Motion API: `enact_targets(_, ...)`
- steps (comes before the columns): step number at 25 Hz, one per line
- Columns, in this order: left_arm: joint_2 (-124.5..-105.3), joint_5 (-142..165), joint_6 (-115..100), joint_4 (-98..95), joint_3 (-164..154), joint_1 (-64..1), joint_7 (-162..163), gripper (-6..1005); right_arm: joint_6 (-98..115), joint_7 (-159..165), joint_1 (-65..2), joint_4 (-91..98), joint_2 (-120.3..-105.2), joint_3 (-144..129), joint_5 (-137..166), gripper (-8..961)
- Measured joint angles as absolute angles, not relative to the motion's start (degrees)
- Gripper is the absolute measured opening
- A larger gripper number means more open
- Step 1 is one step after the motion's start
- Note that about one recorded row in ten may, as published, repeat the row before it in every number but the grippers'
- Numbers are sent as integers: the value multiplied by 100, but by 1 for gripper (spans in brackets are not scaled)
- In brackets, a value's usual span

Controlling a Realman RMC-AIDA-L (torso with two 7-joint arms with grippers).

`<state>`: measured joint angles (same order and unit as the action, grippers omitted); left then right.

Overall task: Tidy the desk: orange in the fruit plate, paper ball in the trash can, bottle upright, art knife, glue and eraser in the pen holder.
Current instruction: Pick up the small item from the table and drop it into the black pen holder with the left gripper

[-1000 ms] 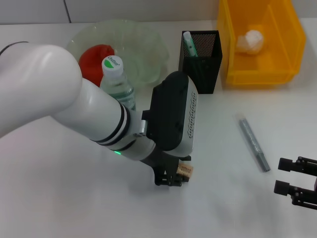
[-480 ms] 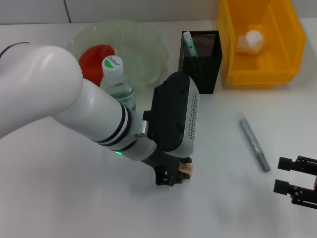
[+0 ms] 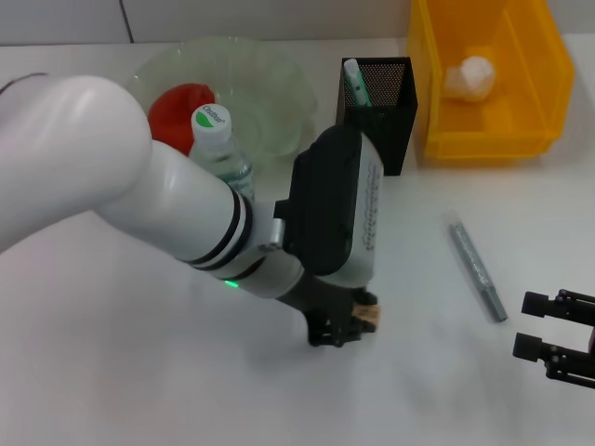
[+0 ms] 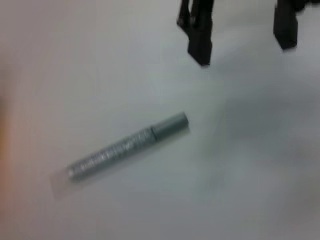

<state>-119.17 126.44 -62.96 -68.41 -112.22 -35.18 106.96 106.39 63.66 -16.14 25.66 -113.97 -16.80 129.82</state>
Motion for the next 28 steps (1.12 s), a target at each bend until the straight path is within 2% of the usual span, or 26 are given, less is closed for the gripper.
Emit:
enact_targets(11,-11899,10897,-5532,-7089,-10028,-3399,10545,255,10641,6275,-1629,2566,-11460,-1643,12981,652)
enact_targets(28,-11918,10855,-3364,-5560,-9877,-4607,10797,256,10640,6144,-1802,2496,-11669,-1687,12987,650)
